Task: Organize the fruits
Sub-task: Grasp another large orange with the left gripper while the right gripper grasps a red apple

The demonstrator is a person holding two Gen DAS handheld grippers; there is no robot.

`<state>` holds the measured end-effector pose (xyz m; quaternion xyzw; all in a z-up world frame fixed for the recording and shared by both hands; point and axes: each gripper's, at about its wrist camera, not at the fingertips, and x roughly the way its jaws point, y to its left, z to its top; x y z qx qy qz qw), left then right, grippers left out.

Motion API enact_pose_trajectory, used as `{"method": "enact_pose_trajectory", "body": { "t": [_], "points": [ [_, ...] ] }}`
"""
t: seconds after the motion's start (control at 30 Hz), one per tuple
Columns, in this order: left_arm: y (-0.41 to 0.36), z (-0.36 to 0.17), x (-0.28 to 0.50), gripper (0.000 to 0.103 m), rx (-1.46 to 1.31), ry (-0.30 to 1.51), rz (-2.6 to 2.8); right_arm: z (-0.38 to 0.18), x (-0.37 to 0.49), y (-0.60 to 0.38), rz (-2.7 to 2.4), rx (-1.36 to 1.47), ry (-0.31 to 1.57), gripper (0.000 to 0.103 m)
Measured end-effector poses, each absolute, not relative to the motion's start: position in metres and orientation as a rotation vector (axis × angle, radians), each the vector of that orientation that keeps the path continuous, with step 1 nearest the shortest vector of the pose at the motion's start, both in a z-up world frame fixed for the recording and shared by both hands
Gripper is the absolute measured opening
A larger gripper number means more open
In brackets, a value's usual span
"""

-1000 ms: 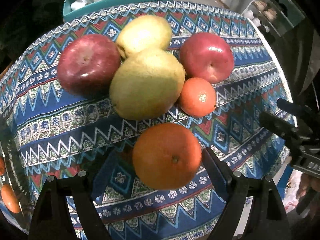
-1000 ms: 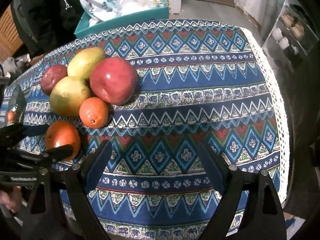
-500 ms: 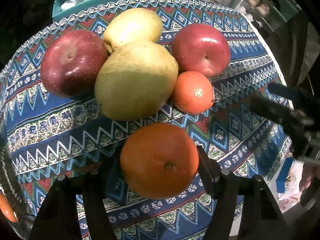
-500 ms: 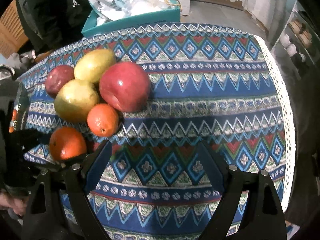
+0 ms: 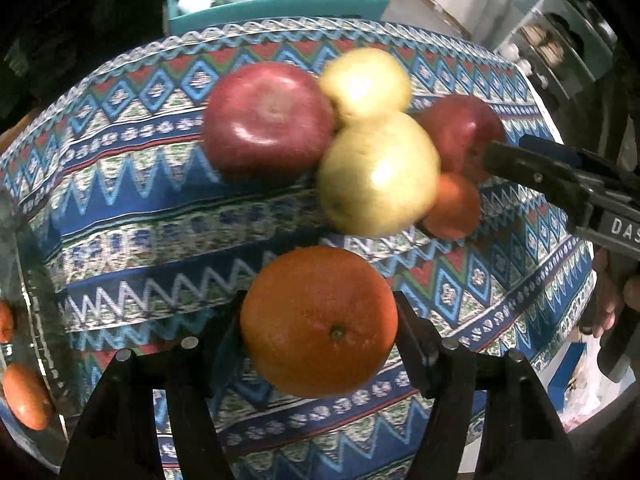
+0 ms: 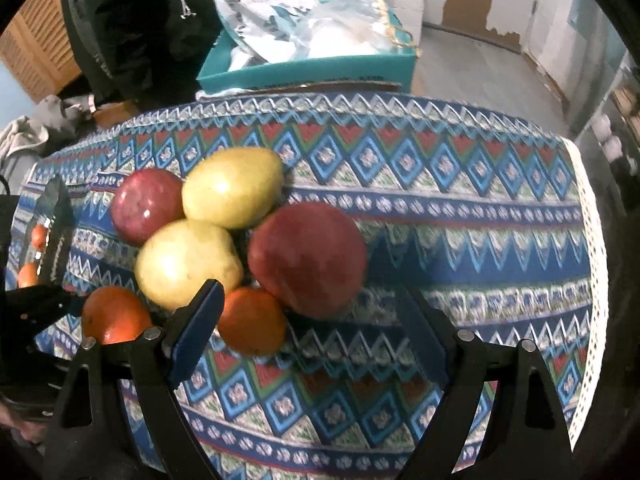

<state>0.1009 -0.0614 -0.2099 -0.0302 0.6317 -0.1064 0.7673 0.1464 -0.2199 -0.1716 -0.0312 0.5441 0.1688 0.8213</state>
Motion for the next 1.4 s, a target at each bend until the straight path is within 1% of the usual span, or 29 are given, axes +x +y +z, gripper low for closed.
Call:
{"method": "enact_pose_trajectory", "body": {
  "t": [0.37, 0.6, 0.67, 0.7, 1.03, 1.4],
  "points": [
    [0.002, -0.199, 0.101, 0.070, -0.113, 1.350, -0.182, -0.197, 0.175, -0.217, 0.330, -0.034, 1.208, 0.086],
    [0.018, -0.193, 0.107, 0.070, -0.130, 1.342, -0.177, -0.215, 0.184, -0.224, 0.345, 0.079, 1.259, 0.086],
    [0.017, -0.193, 0.108, 0.070, -0.129, 1.340, -0.179, -0.217, 0.183, -0.229, 0.360, 0.132, 1.274, 0.083],
    [0.016, -0.192, 0.111, 0.070, -0.127, 1.341, -0.181, -0.217, 0.183, -0.231, 0.380, 0.161, 1.276, 0.076],
    [0.004, -0.185, 0.109, 0.070, -0.116, 1.322, -0.179, -0.206, 0.166, -0.219, 0.312, 0.024, 1.226, 0.075],
    [0.007, -0.162, 0.101, 0.070, -0.104, 1.272, -0.173, -0.170, 0.145, -0.221, 0.260, -0.035, 1.139, 0.075]
  ]
}}
